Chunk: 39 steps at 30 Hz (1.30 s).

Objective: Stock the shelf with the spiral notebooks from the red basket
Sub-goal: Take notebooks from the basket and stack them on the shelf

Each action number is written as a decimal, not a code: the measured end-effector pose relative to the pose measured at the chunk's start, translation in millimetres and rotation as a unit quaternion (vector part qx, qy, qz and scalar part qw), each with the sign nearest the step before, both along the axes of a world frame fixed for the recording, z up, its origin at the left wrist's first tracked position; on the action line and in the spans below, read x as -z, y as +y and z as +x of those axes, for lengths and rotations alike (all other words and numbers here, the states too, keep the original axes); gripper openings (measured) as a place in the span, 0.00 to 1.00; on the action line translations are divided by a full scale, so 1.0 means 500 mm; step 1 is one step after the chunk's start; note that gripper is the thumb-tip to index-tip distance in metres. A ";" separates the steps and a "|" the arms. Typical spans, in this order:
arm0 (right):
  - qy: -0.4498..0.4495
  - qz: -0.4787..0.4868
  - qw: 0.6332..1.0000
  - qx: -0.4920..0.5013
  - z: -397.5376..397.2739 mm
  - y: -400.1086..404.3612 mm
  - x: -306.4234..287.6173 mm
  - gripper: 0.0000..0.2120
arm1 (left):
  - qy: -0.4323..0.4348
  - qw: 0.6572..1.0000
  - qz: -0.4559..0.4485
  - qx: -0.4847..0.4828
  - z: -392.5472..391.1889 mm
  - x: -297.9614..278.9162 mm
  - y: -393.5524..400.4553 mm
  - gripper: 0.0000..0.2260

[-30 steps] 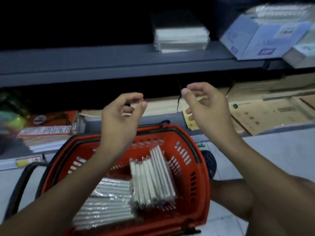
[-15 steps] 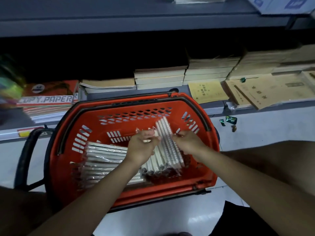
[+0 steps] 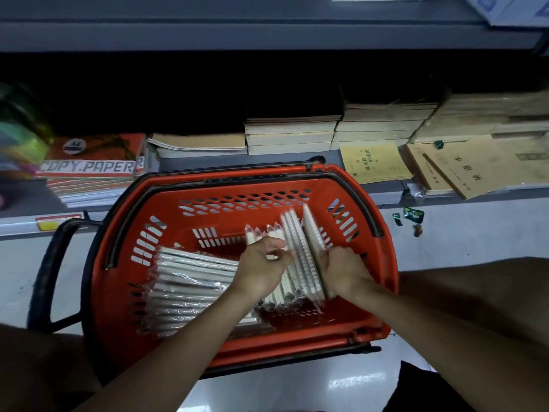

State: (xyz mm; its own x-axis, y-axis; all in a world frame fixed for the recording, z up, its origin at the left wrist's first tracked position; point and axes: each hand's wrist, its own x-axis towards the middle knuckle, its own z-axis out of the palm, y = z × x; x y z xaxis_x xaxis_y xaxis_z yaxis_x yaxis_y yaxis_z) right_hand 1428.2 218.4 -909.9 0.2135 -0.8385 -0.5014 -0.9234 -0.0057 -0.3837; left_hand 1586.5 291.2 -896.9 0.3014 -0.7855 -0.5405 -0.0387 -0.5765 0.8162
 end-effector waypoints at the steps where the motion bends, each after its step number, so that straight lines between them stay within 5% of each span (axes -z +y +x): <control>1: 0.014 -0.028 0.999 -0.033 0.000 0.003 -0.008 0.24 | 0.010 1.000 0.003 0.000 -0.002 -0.009 0.000 0.09; 8: -0.042 -0.205 0.974 -0.084 0.038 0.020 -0.207 0.20 | 0.211 0.977 -0.020 0.016 -0.012 -0.127 0.004 0.19; 12: -0.046 -0.305 0.931 -0.196 0.056 0.092 -0.310 0.19 | 0.296 0.948 -0.109 -0.034 -0.011 -0.222 0.008 0.11; 15: -0.189 -0.231 0.925 -0.233 0.054 0.120 -0.353 0.18 | 0.298 0.938 -0.157 -0.079 0.021 -0.262 0.034 0.12; 19: -0.324 -0.273 0.905 0.013 0.010 0.102 -0.385 0.20 | 0.325 0.926 -0.179 -0.072 0.087 -0.313 0.071 0.15; 21: -0.422 -0.083 0.894 0.128 -0.004 0.091 -0.412 0.20 | 0.340 0.919 -0.192 -0.051 0.107 -0.340 0.080 0.15; 23: -0.547 0.133 0.812 0.152 -0.007 0.089 -0.428 0.14 | 0.322 0.925 -0.199 -0.025 0.115 -0.358 0.083 0.17; 24: -0.568 0.147 0.798 0.137 -0.006 0.094 -0.432 0.11 | 0.290 0.936 -0.201 -0.013 0.115 -0.369 0.084 0.18; 26: -0.586 0.104 0.791 0.138 0.000 0.101 -0.433 0.11 | 0.238 0.945 -0.224 0.027 0.120 -0.378 0.081 0.17; 31: -0.634 0.067 0.749 0.179 -0.013 0.083 -0.430 0.13 | 0.300 0.900 -0.306 0.078 0.131 -0.389 0.074 0.24; 39: -0.609 0.009 0.767 0.204 -0.041 0.027 -0.424 0.12 | 0.286 0.909 -0.300 0.048 0.091 -0.362 0.006 0.27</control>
State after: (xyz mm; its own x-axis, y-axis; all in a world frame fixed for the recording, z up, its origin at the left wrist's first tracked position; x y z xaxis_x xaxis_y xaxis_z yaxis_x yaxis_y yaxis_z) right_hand 1407.4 232.1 -697.7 0.2548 -0.9551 -0.1510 0.1957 0.2039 -0.9592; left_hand 1631.9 294.0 -716.1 0.0206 -0.9984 -0.0535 0.4649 -0.0378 0.8845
